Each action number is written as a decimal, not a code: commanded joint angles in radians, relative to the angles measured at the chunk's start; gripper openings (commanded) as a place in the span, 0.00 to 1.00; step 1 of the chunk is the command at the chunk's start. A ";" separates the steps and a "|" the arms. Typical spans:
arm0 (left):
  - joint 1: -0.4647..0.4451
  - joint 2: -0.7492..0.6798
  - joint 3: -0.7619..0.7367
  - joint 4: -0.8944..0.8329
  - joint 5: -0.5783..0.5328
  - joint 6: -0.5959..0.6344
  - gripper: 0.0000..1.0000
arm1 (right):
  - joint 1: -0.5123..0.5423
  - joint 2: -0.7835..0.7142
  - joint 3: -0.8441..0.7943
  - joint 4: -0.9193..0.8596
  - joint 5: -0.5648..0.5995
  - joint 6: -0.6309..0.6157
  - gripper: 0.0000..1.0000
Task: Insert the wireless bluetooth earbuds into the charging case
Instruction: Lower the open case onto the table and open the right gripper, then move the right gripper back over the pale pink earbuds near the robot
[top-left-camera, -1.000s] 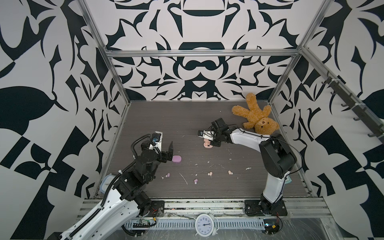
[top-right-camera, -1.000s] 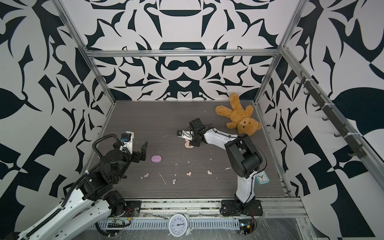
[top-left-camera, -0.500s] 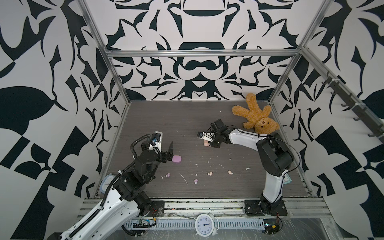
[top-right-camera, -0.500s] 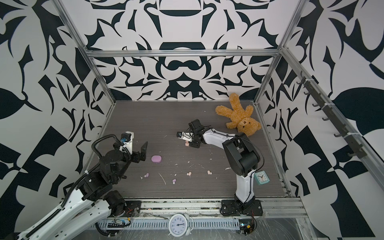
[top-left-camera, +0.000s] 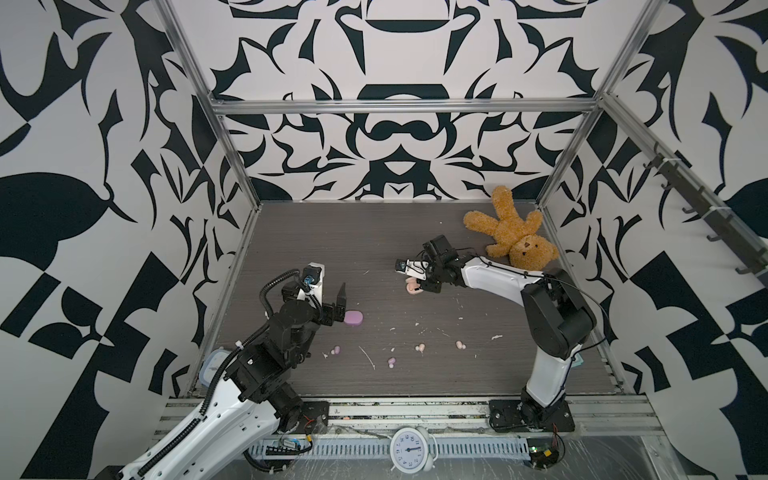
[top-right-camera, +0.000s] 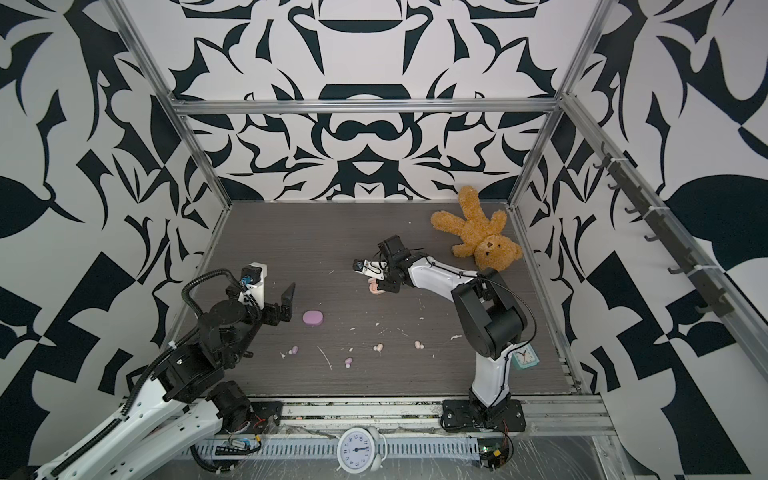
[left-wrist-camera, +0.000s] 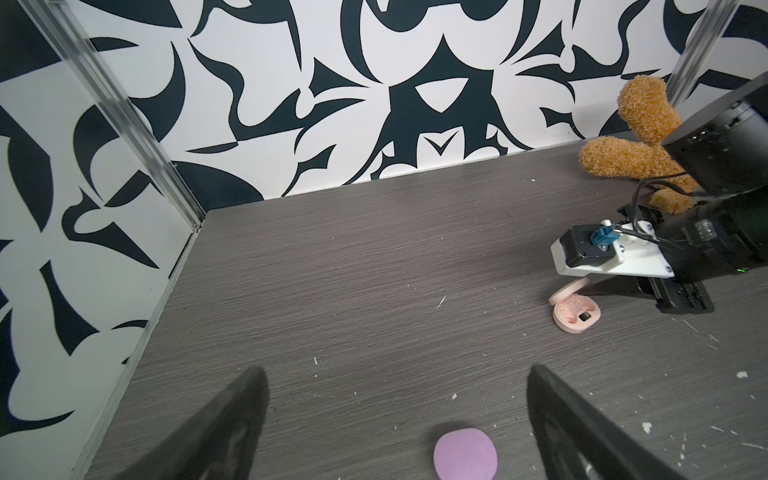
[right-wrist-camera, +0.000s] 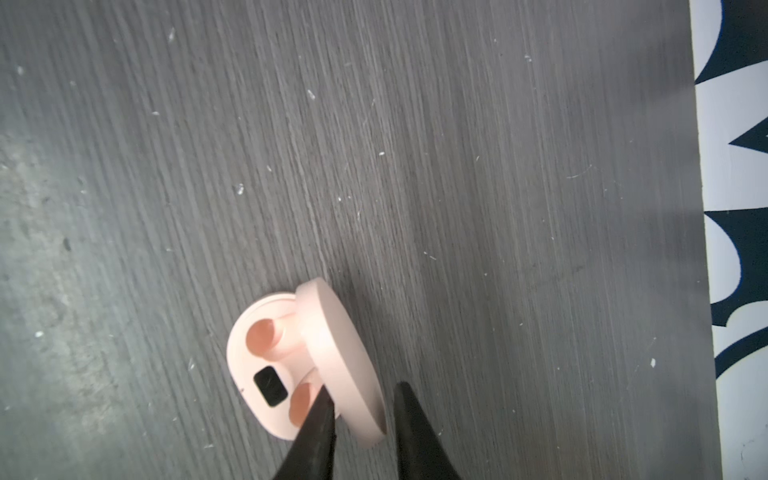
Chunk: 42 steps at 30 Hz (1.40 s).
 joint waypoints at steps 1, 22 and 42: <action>0.003 -0.013 -0.015 0.021 -0.002 -0.002 0.99 | 0.008 -0.048 0.000 -0.012 -0.007 0.020 0.30; 0.003 -0.011 -0.002 0.001 0.171 -0.019 0.99 | 0.007 -0.271 -0.039 0.141 0.013 0.364 1.00; 0.002 0.309 0.258 -0.283 0.629 -0.117 0.99 | 0.173 -0.879 -0.418 -0.371 0.267 1.441 1.00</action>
